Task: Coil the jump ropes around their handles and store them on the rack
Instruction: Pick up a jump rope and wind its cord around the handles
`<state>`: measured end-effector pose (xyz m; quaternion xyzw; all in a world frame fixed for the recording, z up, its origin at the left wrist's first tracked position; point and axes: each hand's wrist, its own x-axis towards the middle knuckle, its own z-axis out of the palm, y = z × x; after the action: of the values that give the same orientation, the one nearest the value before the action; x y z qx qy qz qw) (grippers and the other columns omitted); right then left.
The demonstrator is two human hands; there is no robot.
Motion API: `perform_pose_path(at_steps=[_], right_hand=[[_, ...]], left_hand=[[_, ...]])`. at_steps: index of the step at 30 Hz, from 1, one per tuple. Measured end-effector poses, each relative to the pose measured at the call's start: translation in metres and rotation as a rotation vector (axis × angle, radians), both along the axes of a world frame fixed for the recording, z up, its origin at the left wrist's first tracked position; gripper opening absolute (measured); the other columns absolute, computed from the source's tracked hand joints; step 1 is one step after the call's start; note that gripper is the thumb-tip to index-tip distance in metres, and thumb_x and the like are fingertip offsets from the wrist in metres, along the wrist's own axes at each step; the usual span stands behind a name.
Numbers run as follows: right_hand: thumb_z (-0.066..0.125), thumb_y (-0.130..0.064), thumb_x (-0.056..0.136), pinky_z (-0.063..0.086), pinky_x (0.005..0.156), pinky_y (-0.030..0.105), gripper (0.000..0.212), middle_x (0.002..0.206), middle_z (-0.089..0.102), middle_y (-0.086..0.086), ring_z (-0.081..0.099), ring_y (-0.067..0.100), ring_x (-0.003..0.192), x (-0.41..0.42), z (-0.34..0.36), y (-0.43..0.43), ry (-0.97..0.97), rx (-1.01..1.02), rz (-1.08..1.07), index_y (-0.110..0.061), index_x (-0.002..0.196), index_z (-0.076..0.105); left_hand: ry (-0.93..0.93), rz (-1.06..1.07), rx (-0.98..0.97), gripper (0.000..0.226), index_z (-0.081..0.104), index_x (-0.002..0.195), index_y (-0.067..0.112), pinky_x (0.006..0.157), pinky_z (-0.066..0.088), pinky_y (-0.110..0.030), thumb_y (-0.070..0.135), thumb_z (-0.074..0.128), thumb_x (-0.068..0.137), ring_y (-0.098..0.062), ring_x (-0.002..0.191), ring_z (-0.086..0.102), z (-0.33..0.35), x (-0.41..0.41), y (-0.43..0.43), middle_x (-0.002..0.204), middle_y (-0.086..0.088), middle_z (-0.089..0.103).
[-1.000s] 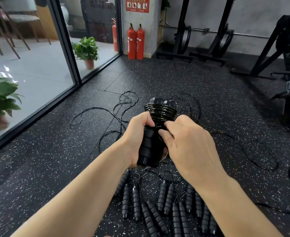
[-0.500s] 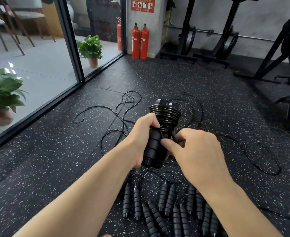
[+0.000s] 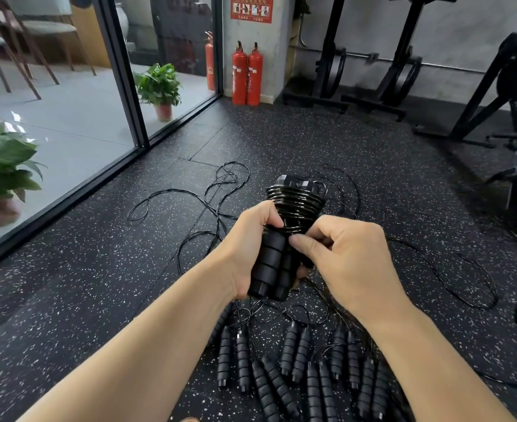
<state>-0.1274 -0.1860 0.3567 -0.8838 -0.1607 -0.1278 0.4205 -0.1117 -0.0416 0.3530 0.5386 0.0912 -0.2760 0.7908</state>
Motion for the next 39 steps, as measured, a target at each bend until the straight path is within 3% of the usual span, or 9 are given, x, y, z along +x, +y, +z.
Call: perform_pose_path(at_steps=[6,9,13,18,22,26,30,34,39], right_hand=[[0.073,-0.040,0.080,0.043,0.056,0.030,0.026,0.055,0.059,-0.011,0.049,0.006,0.052,-0.001,0.009,-0.007,0.073,-0.263,-0.021,-0.020,0.065,0.065],[0.073,-0.041,0.078,0.050,0.063,0.035,0.020,0.067,0.063,-0.010,0.058,0.012,0.065,-0.006,0.012,-0.007,0.003,-0.218,-0.111,-0.022,0.072,0.069],[0.060,-0.025,0.092,0.048,0.068,0.039,0.025,0.075,0.062,-0.001,0.058,0.019,0.071,-0.003,0.007,-0.002,-0.106,-0.173,-0.178,-0.013,0.072,0.069],[0.049,-0.023,0.097,0.028,0.051,0.033,0.035,0.072,0.039,-0.002,0.043,0.023,0.058,-0.009,0.000,0.013,-0.174,-0.307,-0.200,-0.017,0.065,0.038],[0.051,-0.024,0.095,0.032,0.051,0.032,0.031,0.074,0.041,-0.001,0.045,0.025,0.058,-0.002,-0.009,0.011,-0.239,-0.299,-0.184,-0.012,0.067,0.049],[0.063,-0.019,0.090,0.045,0.062,0.036,0.012,0.080,0.055,-0.001,0.054,0.019,0.070,0.001,-0.015,0.012,-0.202,-0.126,-0.176,-0.012,0.084,0.070],[0.067,-0.015,0.085,0.051,0.080,0.045,0.012,0.088,0.066,0.000,0.062,0.021,0.083,-0.002,-0.023,0.028,0.046,0.233,-0.258,-0.014,0.095,0.073],[0.067,-0.018,0.086,0.051,0.081,0.044,0.015,0.085,0.068,0.001,0.063,0.021,0.083,-0.004,-0.027,0.038,0.111,0.344,-0.318,-0.011,0.098,0.073],[0.072,-0.020,0.083,0.052,0.068,0.031,0.008,0.073,0.064,-0.003,0.055,0.010,0.064,-0.005,-0.025,0.040,0.126,0.420,-0.294,-0.019,0.091,0.071]], left_hand=[[0.038,0.005,-0.006,0.033,0.065,0.070,0.006,0.062,0.045,-0.030,0.032,0.047,0.060,-0.026,0.051,0.057,-0.001,0.001,-0.001,0.065,-0.012,0.061],[0.033,0.016,0.008,0.033,0.061,0.076,0.006,0.060,0.048,-0.029,0.031,0.048,0.059,-0.027,0.052,0.058,-0.001,0.004,-0.002,0.068,-0.013,0.062],[0.015,0.035,0.065,0.027,0.062,0.065,0.007,0.061,0.045,-0.031,0.029,0.047,0.062,-0.028,0.049,0.058,-0.001,0.003,-0.006,0.063,-0.014,0.062],[0.010,0.113,0.091,0.046,0.056,0.040,0.013,0.056,0.042,-0.026,0.032,0.042,0.079,-0.022,0.037,0.050,-0.006,0.003,-0.011,0.050,-0.007,0.054],[-0.005,0.102,0.104,0.047,0.054,0.039,0.013,0.055,0.040,-0.025,0.030,0.041,0.081,-0.021,0.035,0.048,-0.007,0.001,-0.011,0.048,-0.006,0.052],[-0.021,0.095,0.094,0.039,0.054,0.051,0.010,0.050,0.042,-0.023,0.027,0.039,0.084,-0.021,0.035,0.049,-0.005,-0.001,-0.010,0.048,-0.006,0.052],[-0.049,0.098,0.167,0.037,0.059,0.055,0.012,0.053,0.041,-0.024,0.032,0.042,0.081,-0.020,0.042,0.047,-0.008,-0.003,-0.011,0.058,-0.006,0.054],[-0.090,0.128,0.191,0.033,0.062,0.075,0.015,0.059,0.037,-0.029,0.039,0.048,0.059,-0.022,0.056,0.043,-0.009,-0.008,-0.012,0.079,-0.009,0.049],[-0.073,0.114,0.226,0.026,0.057,0.061,0.019,0.057,0.034,-0.027,0.041,0.046,0.066,-0.020,0.054,0.040,-0.009,-0.008,-0.005,0.065,-0.004,0.047]])
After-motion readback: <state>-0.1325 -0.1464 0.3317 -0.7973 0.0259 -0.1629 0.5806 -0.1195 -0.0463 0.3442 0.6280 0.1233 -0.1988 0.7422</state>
